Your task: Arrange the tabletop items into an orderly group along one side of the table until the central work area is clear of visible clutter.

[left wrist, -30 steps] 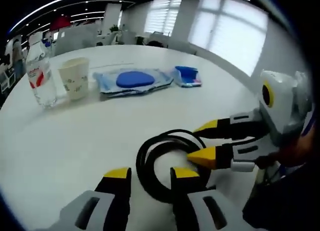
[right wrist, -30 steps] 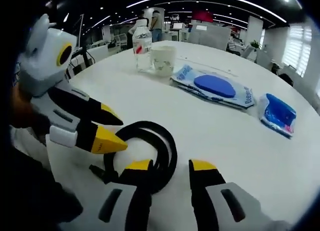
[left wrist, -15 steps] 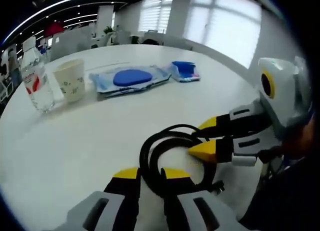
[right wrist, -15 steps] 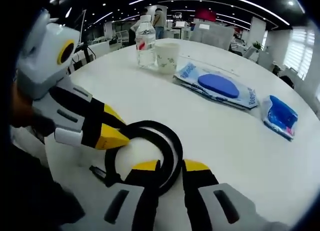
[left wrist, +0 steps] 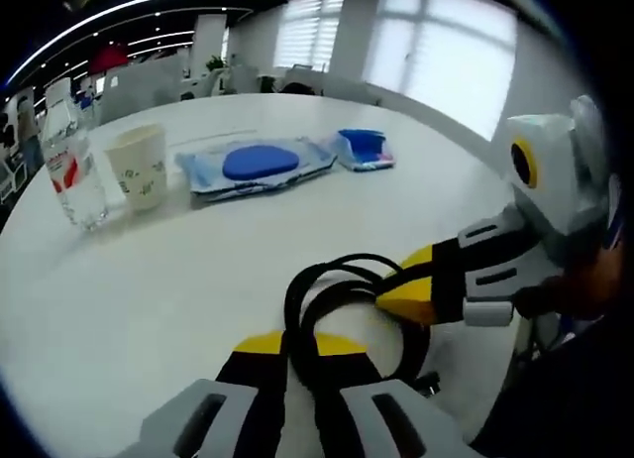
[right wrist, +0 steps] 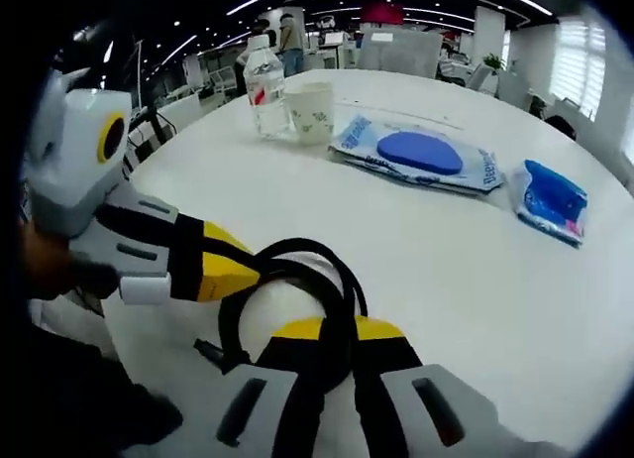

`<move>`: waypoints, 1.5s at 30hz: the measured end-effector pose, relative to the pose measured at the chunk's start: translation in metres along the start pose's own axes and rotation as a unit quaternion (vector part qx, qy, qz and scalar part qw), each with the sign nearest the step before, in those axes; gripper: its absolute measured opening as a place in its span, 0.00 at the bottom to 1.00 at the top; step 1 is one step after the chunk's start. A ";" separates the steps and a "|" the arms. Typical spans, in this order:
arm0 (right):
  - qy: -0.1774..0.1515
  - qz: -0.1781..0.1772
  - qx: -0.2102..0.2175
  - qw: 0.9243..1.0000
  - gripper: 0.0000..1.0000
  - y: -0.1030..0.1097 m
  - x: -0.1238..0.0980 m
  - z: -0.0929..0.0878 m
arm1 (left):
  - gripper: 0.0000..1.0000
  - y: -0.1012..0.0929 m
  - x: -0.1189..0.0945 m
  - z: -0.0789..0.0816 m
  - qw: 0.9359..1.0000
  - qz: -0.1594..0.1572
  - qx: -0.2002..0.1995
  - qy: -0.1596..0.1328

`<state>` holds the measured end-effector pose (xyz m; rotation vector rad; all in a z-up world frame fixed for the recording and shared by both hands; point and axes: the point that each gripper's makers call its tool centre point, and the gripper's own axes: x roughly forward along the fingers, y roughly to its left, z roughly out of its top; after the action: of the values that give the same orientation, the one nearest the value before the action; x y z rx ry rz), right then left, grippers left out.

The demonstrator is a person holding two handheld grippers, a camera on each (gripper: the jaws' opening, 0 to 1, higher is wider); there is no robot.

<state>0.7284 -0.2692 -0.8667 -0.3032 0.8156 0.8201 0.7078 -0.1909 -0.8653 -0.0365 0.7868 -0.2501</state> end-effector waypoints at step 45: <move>-0.097 -0.048 0.070 0.992 0.01 -0.095 -0.076 0.073 | 0.04 -0.057 0.000 0.136 0.995 -0.055 0.034 -0.077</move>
<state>0.8064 -0.3333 -0.7676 -0.1340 0.6668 0.6858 0.7922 -0.2548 -0.7621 -0.0352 0.6234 -0.3736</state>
